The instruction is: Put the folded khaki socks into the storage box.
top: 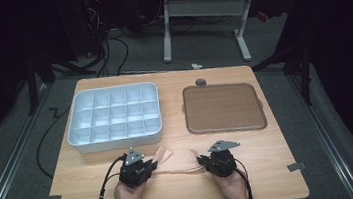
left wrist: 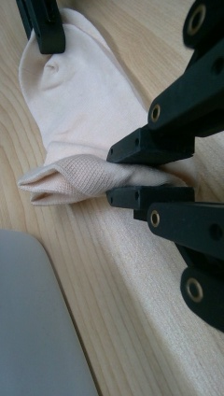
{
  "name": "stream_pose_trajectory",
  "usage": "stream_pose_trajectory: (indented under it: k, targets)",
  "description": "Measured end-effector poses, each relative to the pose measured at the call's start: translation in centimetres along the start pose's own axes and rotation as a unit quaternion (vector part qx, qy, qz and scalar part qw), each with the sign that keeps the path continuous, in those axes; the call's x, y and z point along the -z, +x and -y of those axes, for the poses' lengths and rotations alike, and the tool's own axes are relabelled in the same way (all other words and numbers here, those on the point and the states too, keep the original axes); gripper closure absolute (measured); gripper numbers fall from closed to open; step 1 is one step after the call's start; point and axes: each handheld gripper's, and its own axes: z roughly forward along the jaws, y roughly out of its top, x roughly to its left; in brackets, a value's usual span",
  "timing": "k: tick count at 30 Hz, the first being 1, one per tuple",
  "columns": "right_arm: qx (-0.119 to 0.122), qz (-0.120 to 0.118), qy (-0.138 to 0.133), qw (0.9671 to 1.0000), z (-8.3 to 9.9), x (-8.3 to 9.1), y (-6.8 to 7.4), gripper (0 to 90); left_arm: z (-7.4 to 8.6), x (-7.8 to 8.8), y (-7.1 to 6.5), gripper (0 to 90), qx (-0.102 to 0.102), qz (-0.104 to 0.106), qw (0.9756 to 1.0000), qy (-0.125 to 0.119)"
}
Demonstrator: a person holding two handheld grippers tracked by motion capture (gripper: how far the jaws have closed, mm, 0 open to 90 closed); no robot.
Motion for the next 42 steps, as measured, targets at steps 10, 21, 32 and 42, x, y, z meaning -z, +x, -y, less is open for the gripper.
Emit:
stream_pose_trajectory:
  k: [10, 21, 32, 42]
  targets:
    - [-0.004, 0.012, -0.023, 0.9996, -0.1, 0.6, 0.2, 60.3, -0.1, 0.7, 0.1, 50.3, 0.005, -0.027, 0.9996, 0.001]
    - [0.023, -0.019, -0.067, 0.9973, -2.0, 2.2, 2.3, 72.1, -0.4, 1.1, 0.6, 49.9, 0.030, -0.040, 0.9987, -0.005]
    - [0.048, -0.065, -0.029, 0.9963, -3.3, -2.1, 5.6, 85.6, -0.1, 0.6, 0.5, 57.5, 0.024, -0.045, 0.9986, 0.011]
    - [0.057, -0.056, -0.013, 0.9967, -3.2, -4.1, 6.6, 87.6, -0.1, 0.6, 0.4, 69.9, 0.017, -0.049, 0.9985, 0.015]
